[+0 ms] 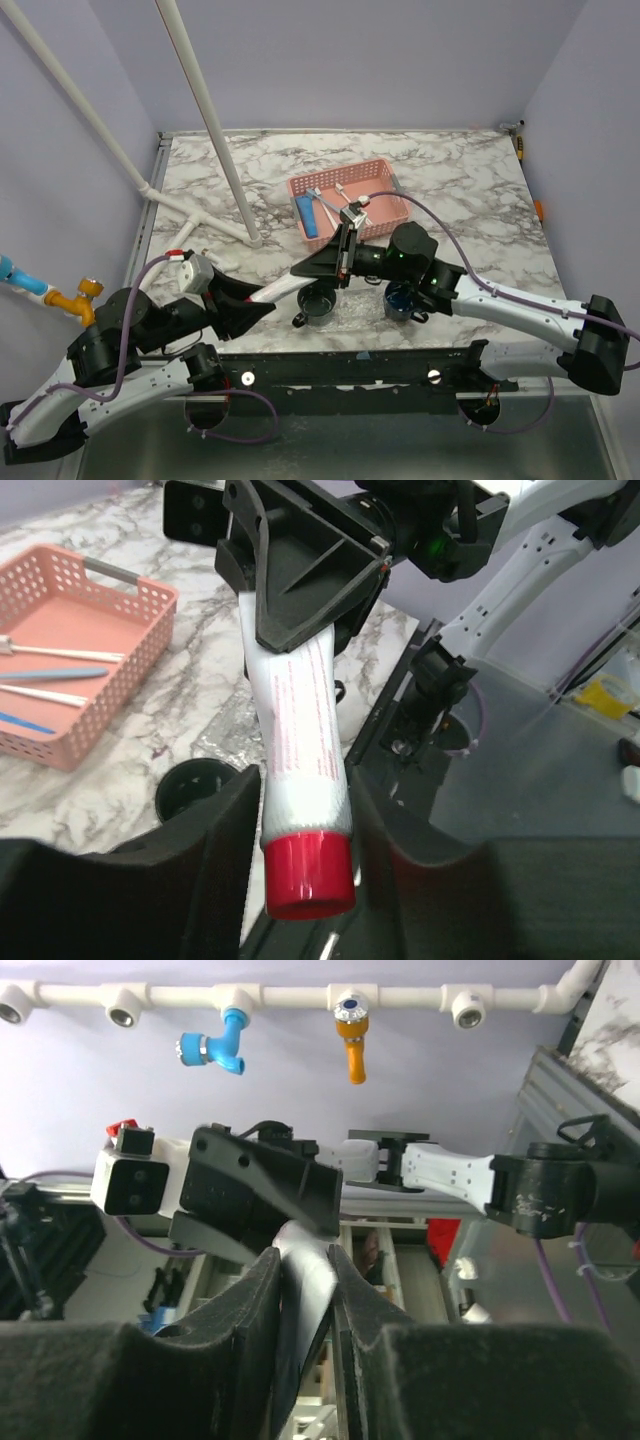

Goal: Prepare toiletry sets of a toothbrush and toothpaste on the tray

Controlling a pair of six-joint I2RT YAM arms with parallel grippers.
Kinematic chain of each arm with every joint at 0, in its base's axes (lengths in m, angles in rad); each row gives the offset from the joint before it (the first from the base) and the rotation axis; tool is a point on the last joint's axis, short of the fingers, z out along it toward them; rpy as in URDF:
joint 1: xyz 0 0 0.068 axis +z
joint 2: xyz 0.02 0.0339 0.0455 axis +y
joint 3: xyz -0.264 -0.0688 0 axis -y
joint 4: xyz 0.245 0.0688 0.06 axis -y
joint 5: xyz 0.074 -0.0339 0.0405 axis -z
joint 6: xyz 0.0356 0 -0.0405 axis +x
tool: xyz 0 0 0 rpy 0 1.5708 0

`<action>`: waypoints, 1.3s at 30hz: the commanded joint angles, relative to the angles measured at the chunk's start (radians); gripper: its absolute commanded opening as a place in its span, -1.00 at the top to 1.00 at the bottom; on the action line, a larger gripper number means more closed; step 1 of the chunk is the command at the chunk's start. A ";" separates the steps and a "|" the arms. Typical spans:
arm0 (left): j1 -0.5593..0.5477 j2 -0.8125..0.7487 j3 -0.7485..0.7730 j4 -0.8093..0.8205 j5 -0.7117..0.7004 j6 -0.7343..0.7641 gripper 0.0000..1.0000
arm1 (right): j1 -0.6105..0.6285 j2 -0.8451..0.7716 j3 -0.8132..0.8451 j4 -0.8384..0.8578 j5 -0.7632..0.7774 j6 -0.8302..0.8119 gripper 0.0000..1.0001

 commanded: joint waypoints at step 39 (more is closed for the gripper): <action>0.080 0.240 0.008 0.021 -0.066 0.048 -0.87 | -0.006 0.172 0.851 -1.379 0.633 -1.233 0.99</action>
